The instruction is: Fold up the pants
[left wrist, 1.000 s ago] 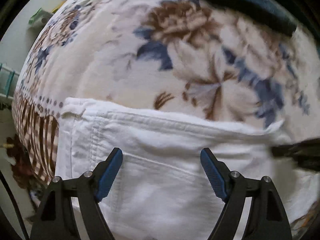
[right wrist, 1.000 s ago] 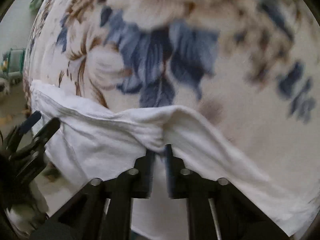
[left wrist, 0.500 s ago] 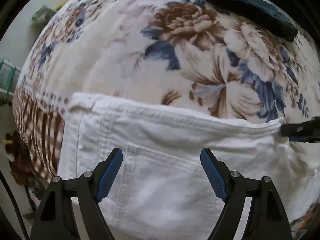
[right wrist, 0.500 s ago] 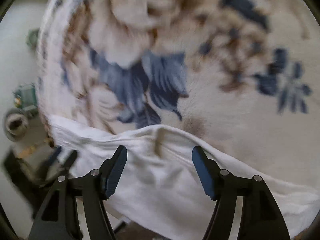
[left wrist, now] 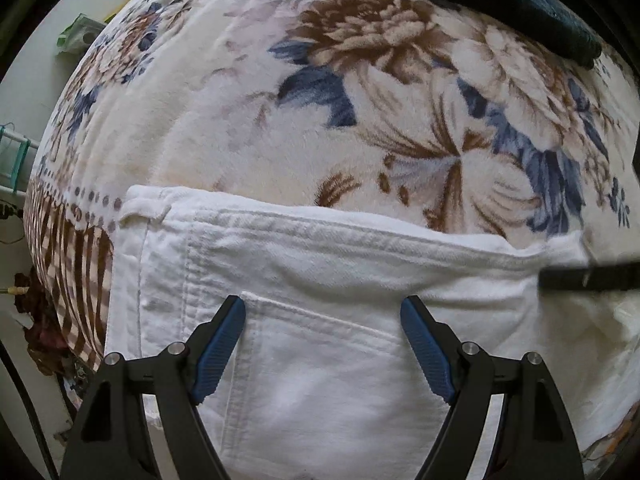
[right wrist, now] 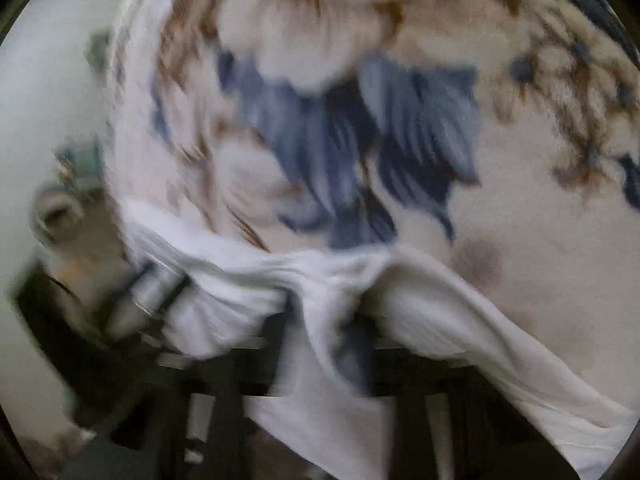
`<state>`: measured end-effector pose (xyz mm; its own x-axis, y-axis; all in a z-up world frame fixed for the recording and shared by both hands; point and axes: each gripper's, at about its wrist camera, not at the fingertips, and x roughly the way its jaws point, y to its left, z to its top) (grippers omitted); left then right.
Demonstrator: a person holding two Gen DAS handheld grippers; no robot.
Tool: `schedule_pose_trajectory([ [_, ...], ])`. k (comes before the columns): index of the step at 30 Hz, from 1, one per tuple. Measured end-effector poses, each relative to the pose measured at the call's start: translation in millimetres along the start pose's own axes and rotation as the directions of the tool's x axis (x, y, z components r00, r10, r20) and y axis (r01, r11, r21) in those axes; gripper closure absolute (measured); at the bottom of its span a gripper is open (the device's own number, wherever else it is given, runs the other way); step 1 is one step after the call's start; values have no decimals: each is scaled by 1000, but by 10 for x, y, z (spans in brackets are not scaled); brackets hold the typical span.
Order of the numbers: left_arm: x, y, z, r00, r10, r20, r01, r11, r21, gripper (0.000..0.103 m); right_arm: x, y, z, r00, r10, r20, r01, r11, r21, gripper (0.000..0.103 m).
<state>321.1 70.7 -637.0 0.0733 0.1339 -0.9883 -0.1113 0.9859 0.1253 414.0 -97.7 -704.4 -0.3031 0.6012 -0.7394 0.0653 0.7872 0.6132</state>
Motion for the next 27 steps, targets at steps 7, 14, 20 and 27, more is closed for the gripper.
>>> schedule_pose_trajectory([
  [7, 36, -10, -12, 1000, -1, -16, 1, 1000, 12, 24, -381, -338, -178, 988, -34, 153, 13, 991, 134, 92],
  [14, -111, -41, -28, 1000, -24, -7, 24, 1000, -1, 24, -966, 81, -554, 896, -295, 331, 263, 955, 140, 85],
  [20, -191, -104, 8, 999, -39, 9, 39, 999, -4, 24, -459, -19, -643, 971, -198, 137, 179, 974, 135, 86],
  [27, -359, -384, -85, 998, -33, 46, 30, 997, 65, 24, -702, -547, -744, 941, -206, 267, 122, 946, 299, 90],
])
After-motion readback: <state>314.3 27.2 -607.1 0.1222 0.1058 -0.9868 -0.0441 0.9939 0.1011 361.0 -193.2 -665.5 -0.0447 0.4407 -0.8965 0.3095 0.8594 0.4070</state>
